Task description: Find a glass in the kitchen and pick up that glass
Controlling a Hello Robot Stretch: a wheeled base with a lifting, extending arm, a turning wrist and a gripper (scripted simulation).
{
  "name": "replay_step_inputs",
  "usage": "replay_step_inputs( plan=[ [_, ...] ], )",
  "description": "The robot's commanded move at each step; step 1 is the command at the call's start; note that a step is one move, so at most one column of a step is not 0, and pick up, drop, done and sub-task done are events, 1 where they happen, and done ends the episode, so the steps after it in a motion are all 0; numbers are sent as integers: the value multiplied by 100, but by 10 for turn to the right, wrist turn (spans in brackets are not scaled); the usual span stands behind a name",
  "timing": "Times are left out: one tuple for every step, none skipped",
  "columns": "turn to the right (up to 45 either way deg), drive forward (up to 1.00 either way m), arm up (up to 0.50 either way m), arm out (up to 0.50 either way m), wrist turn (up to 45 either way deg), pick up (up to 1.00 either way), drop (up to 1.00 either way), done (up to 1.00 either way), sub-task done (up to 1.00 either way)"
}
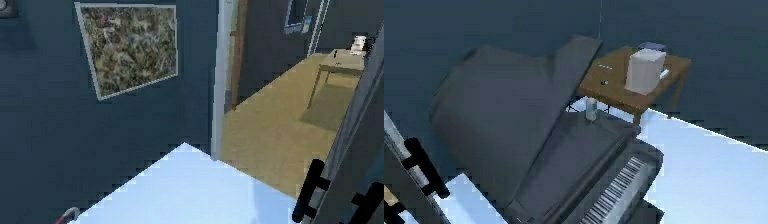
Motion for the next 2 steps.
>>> replay_step_inputs(
  plan=[
    [0,70,0,0,0,0,0,0,0],
    [390,0,0,0,0,0,0,0,0]
  ],
)
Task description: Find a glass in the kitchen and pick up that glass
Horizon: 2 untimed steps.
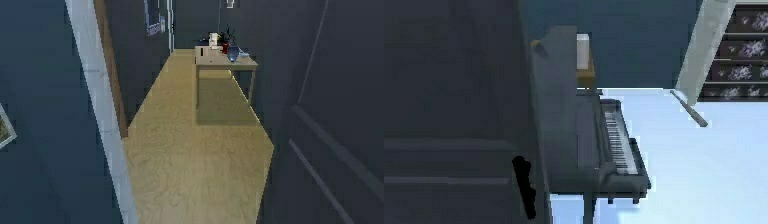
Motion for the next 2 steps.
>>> replay_step_inputs(
  plan=[
    [0,100,0,0,0,0,0,0,0],
    [0,20,0,0,0,0,0,0,0]
  ],
)
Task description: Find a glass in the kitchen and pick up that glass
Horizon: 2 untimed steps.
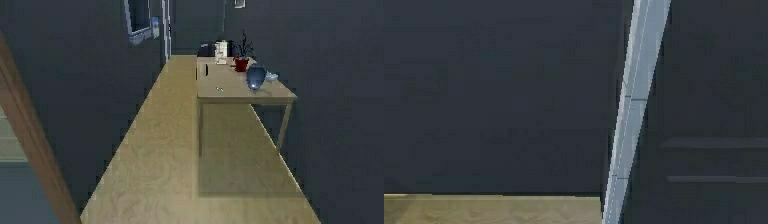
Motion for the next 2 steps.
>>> replay_step_inputs(
  plan=[
    [-450,0,0,0,0,0,0,0,0],
    [-120,0,0,0,0,0,0,0,0]
  ],
)
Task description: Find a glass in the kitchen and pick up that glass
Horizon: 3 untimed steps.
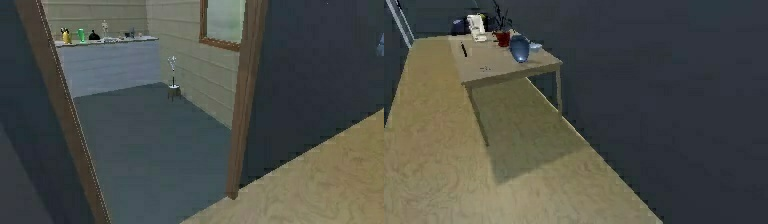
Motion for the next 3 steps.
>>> replay_step_inputs(
  plan=[
    [0,35,0,0,0,0,0,0,0],
    [-180,0,0,0,0,0,0,0,0],
    [0,100,0,0,0,0,0,0,0]
  ],
)
